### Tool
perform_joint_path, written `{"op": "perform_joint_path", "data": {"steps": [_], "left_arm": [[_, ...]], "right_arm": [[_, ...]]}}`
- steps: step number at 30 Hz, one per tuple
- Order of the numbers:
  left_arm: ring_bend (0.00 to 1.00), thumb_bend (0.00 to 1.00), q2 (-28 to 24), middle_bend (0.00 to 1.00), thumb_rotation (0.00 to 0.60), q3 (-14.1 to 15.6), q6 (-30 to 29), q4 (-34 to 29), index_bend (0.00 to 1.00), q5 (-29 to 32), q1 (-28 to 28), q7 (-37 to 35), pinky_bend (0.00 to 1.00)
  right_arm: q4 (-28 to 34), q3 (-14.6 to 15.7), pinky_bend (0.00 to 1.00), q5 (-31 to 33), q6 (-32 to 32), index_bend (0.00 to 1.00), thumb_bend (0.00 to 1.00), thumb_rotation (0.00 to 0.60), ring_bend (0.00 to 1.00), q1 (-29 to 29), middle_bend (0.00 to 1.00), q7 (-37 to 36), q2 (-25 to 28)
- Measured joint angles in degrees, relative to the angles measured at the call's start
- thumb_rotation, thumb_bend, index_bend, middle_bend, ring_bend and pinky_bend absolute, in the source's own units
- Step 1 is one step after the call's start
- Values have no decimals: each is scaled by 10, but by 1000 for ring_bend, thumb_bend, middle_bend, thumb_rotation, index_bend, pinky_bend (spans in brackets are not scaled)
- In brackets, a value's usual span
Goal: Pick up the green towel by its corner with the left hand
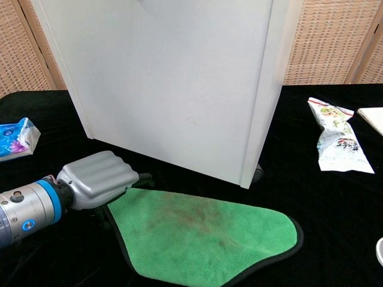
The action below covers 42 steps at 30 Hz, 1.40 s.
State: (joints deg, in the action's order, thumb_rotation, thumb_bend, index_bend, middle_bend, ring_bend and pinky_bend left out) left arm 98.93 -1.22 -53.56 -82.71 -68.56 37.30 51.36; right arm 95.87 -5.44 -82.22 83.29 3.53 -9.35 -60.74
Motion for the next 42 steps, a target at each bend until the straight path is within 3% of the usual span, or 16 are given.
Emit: {"op": "perform_joint_path", "data": {"steps": [12,19,30,35,42], "left_arm": [[648,97,27,813,600,5,-12,32,187,11,4,0,536],[648,364,44,813,600,4,-18,52,242,19,6,0,536],[648,447,40,813,600,8,-26,46,305,17,8,-9,536],[649,550,39,817,600,8,-28,47,389,17,9,-9,536],[658,560,46,830,600,8,-32,58,594,15,10,-11,545]], "right_arm": [[1,0,0,-2,1,0,116,600,0,-1,0,-8,2],[0,0,0,-1,-2,0,116,600,0,0,0,-8,2],[1,0,0,-1,-2,0,115,600,0,0,0,-6,1],[1,2,0,-3,-2,0,115,600,0,1,0,-4,0],[1,1,0,-1,-3,0,116,600,0,1,0,-5,1]]}}
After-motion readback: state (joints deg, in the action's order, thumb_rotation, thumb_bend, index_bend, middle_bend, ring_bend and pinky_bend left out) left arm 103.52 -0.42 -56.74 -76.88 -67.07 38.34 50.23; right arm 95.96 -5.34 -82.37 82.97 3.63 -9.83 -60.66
